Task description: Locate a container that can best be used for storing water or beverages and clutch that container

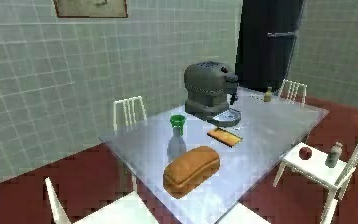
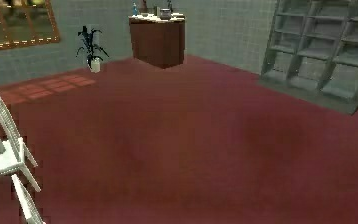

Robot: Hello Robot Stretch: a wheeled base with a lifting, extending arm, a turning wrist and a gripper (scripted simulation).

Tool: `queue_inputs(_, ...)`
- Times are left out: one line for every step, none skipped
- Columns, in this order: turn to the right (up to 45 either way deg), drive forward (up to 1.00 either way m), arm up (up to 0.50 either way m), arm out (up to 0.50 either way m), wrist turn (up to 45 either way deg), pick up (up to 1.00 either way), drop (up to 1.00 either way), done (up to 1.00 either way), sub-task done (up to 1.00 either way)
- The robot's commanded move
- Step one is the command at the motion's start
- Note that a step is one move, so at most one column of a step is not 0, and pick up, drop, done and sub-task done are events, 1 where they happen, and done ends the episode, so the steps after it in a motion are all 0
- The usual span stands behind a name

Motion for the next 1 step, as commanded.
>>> queue_inputs(-45.0, 0.00, 0.00, 0.00, 0.0, 0.00, 0.00, 0.00, 0.00)
